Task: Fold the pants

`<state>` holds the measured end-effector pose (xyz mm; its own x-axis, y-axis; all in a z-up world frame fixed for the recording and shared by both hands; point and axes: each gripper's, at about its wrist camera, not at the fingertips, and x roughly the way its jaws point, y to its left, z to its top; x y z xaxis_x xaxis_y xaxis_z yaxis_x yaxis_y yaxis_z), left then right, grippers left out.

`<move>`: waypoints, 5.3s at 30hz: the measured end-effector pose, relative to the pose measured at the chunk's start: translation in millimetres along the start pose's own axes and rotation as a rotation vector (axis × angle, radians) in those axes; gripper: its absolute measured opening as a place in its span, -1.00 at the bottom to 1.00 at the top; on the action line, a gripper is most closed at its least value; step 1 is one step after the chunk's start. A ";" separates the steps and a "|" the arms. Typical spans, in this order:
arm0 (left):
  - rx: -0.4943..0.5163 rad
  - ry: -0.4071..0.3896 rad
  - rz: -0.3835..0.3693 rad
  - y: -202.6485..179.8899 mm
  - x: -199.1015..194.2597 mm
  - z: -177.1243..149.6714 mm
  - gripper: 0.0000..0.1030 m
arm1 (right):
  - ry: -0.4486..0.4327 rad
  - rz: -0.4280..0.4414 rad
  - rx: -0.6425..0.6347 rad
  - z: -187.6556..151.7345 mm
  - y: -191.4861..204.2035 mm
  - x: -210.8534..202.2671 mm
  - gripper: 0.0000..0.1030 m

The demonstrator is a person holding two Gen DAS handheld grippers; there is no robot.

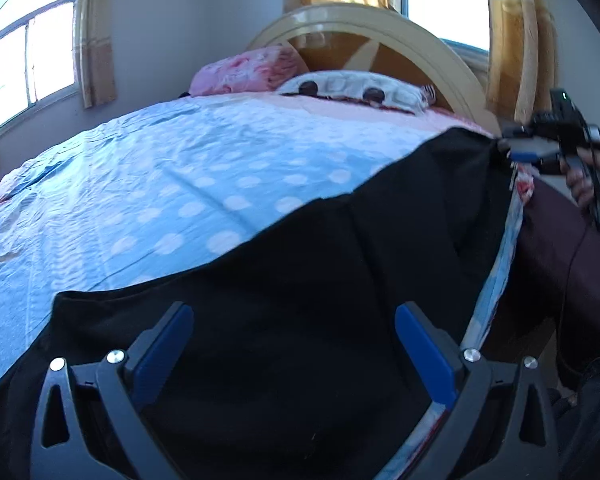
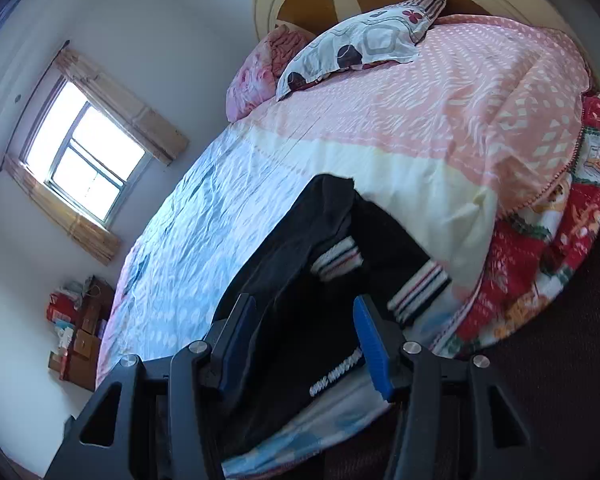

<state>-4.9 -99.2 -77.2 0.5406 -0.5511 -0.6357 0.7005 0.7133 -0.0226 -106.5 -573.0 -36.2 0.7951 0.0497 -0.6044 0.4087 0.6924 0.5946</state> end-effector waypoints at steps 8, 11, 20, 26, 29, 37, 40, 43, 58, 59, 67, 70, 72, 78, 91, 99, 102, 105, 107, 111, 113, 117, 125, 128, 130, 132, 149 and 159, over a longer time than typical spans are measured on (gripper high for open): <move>-0.086 0.081 -0.002 14.7 17.8 -16.0 1.00 | -0.025 -0.097 -0.017 13.7 -1.3 20.8 -0.78; -0.089 0.085 0.005 16.1 18.5 -20.9 1.00 | -0.021 -0.060 -0.022 16.2 -2.6 21.8 -0.86; -0.113 0.085 -0.005 21.9 19.9 -28.9 1.00 | -0.093 -0.122 -0.132 30.1 3.4 -21.0 -0.88; -0.083 0.087 0.003 19.4 19.3 -30.5 1.00 | -0.008 -0.138 -0.026 7.9 -43.6 -8.0 -0.85; -0.083 0.090 0.007 18.1 18.2 -25.9 1.00 | -0.003 -0.181 -0.033 5.7 -47.8 -10.1 -0.79; -0.104 0.048 0.088 27.8 -4.1 -20.0 1.00 | -0.154 -0.316 -0.220 7.2 13.1 -40.0 -0.40; -0.139 0.026 0.089 37.7 -9.9 -21.1 1.00 | -0.079 -0.169 -0.369 -7.4 60.1 -14.7 -0.35; -0.130 0.056 0.109 39.3 -2.7 -29.1 1.00 | 0.034 -0.064 -0.434 -20.4 87.7 27.7 -0.30; -0.200 0.039 0.098 50.6 -16.6 -38.5 1.00 | 0.216 -0.211 -0.574 -41.0 123.2 112.3 -0.12; -0.213 0.048 0.114 54.5 -19.4 -39.0 1.00 | 0.257 -0.239 -0.573 -43.9 119.4 119.1 -0.02; -0.282 -0.023 0.258 94.6 -57.4 -42.3 1.00 | 0.290 -0.011 -0.602 -65.8 179.9 121.2 -0.02; -0.325 0.003 0.283 110.1 -55.7 -50.2 1.00 | 0.406 0.188 -0.621 -94.0 235.4 151.2 -0.02; -0.354 0.013 0.275 117.5 -55.9 -56.8 1.00 | 0.485 0.308 -0.615 -114.6 268.6 171.4 -0.02; -0.429 0.014 0.248 134.7 -63.2 -74.0 1.00 | 0.729 0.504 -0.642 -182.5 369.9 241.8 -0.02; -0.428 0.011 0.234 134.8 -54.0 -81.8 1.00 | 1.001 0.469 -0.605 -243.3 417.7 325.0 -0.83; -0.361 0.062 0.310 125.3 -41.3 -81.1 1.00 | 0.916 0.407 -0.650 -251.4 420.3 345.4 -0.91; -0.342 0.065 0.318 121.1 -43.0 -80.4 1.00 | 0.913 0.440 -0.622 -247.0 414.6 342.0 -0.86; -0.364 0.040 0.315 120.8 -53.1 -79.6 1.00 | 0.846 0.403 -0.594 -224.4 398.0 324.8 -0.45; -0.382 0.018 0.305 119.2 -60.3 -76.8 1.00 | 0.743 0.373 -0.581 -198.5 383.2 299.6 -0.11; -0.361 -0.018 0.271 104.4 -67.9 -64.8 1.00 | 0.596 0.306 -0.578 -152.2 336.0 237.8 -0.10; -0.335 -0.023 0.253 94.0 -65.2 -59.8 1.00 | 0.528 0.266 -0.564 -132.6 301.0 202.7 -0.10; -0.277 0.020 0.186 71.6 -43.1 -52.5 1.00 | 0.413 0.148 -0.495 -104.3 219.7 142.6 -0.10; -0.208 0.091 0.162 38.4 -15.6 -44.2 1.00 | 0.132 -0.060 -0.357 -15.5 97.9 40.6 -0.10; -0.212 0.101 0.167 34.6 -10.8 -44.4 1.00 | -0.006 -0.187 -0.307 32.8 62.9 16.0 -0.11; -0.202 0.113 0.173 34.1 -4.0 -43.6 1.00 | -0.021 -0.276 -0.250 55.9 38.0 17.8 -0.11; -0.188 0.117 0.185 33.1 1.0 -44.8 1.00 | 0.030 -0.270 -0.215 70.0 17.5 33.1 -0.11; -0.127 0.095 0.244 42.8 -2.0 -60.2 1.00 | 0.090 -0.230 -0.164 79.9 -12.1 71.5 -0.12; -0.043 0.014 0.080 -5.7 -21.5 -0.9 1.00 | -0.021 -0.166 -0.091 39.1 -26.2 -23.8 -0.11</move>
<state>-21.0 -91.0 -64.2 0.5872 -0.4855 -0.6477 0.6346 0.7728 -0.0040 -118.6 -620.5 -16.7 0.7295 -0.0851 -0.6787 0.4939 0.7520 0.4366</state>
